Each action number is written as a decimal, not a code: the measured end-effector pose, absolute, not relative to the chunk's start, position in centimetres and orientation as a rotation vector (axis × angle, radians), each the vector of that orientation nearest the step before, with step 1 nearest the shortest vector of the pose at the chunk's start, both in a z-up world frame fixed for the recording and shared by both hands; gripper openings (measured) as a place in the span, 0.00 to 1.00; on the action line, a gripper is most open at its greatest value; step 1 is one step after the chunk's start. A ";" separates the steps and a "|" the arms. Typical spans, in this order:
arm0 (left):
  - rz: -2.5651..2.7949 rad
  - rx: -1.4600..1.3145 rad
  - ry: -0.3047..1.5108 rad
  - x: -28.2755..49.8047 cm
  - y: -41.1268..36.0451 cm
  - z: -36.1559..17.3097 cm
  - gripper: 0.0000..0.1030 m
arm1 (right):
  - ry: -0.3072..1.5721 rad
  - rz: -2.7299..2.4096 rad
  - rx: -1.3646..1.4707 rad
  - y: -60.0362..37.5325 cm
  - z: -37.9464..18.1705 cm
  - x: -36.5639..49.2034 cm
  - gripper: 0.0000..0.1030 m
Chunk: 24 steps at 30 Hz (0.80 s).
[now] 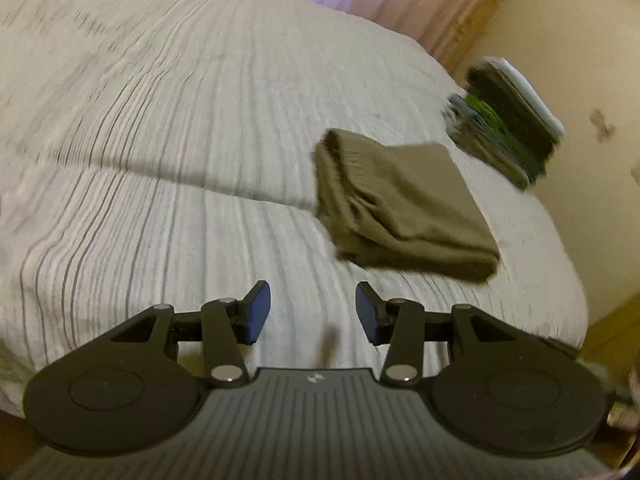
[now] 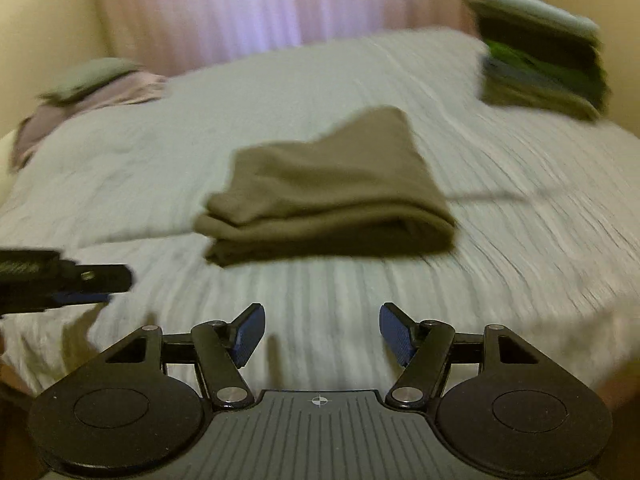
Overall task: Fold clothes
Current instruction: 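Open the right tool and withdraw both tools above the folded shirt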
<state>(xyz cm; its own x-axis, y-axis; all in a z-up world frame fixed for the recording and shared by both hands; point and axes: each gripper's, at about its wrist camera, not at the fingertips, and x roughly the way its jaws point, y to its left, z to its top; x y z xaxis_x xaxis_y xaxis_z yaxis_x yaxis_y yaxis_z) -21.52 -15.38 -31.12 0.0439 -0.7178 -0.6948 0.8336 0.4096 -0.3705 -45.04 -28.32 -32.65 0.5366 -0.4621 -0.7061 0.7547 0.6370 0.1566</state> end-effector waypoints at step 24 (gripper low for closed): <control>-1.249 0.331 0.750 -28.0 -13.4 -28.3 0.41 | 0.584 -0.837 0.515 -23.4 -30.3 -50.0 0.65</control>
<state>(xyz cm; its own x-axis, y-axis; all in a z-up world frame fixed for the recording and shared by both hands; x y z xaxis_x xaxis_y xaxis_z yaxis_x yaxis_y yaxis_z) -28.03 -13.38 -28.28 0.1222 -0.7306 -0.6717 0.9362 0.3096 -0.1665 -50.04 -23.44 -30.31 0.5332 -0.5317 -0.6580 0.8012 0.5670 0.1911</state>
